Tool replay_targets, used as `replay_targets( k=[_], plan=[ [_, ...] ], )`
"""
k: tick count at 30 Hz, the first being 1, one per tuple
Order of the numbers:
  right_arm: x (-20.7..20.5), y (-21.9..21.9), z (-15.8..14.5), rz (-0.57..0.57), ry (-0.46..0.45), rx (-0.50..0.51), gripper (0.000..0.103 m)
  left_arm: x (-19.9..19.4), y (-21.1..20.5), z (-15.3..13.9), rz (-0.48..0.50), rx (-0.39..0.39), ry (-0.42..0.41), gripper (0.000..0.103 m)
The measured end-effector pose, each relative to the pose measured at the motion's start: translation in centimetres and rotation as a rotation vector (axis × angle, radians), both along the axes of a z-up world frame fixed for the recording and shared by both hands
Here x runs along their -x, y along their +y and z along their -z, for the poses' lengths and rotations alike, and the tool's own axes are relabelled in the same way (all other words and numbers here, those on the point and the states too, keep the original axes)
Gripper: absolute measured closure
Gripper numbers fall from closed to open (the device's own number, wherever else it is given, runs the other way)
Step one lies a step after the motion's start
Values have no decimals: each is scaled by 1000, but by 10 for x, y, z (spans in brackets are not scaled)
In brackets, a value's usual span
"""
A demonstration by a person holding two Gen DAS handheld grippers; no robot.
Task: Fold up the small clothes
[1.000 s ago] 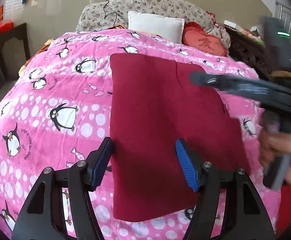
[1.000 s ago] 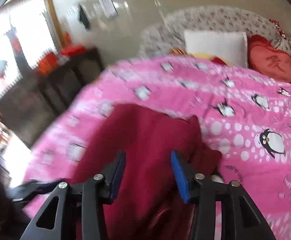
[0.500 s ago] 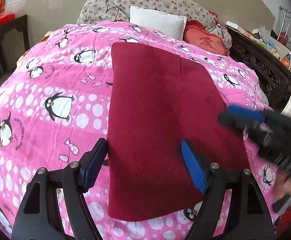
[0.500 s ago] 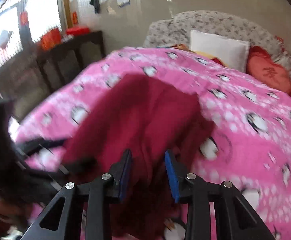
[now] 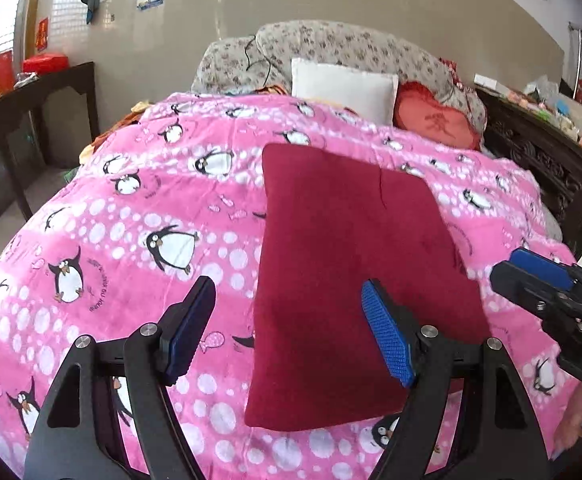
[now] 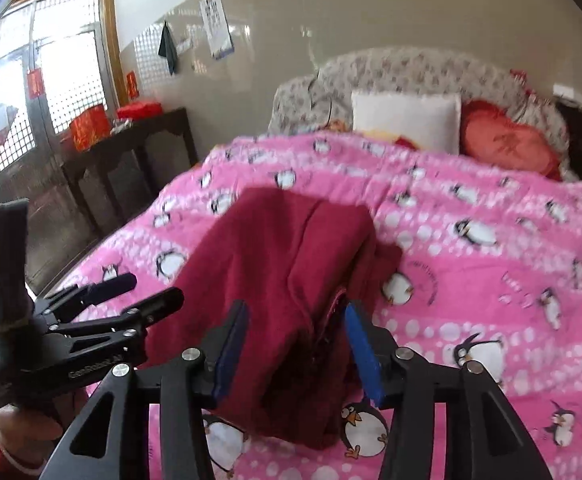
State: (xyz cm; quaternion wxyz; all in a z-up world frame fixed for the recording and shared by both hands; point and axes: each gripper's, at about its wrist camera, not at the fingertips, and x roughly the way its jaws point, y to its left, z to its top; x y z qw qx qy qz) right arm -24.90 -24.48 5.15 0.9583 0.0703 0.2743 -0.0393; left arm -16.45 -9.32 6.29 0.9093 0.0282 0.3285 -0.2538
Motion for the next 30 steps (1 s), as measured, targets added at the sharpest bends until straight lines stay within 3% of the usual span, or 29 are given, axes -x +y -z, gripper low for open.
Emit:
replay_targets(
  k=[10,30],
  plan=[
    [11,12,-9,106,-32,30,52,17,1,-16,9,-30,-64,27],
    [15,16,0,88,1,-23,47,24,-1,-17,-5,-37,-90,27]
  ],
)
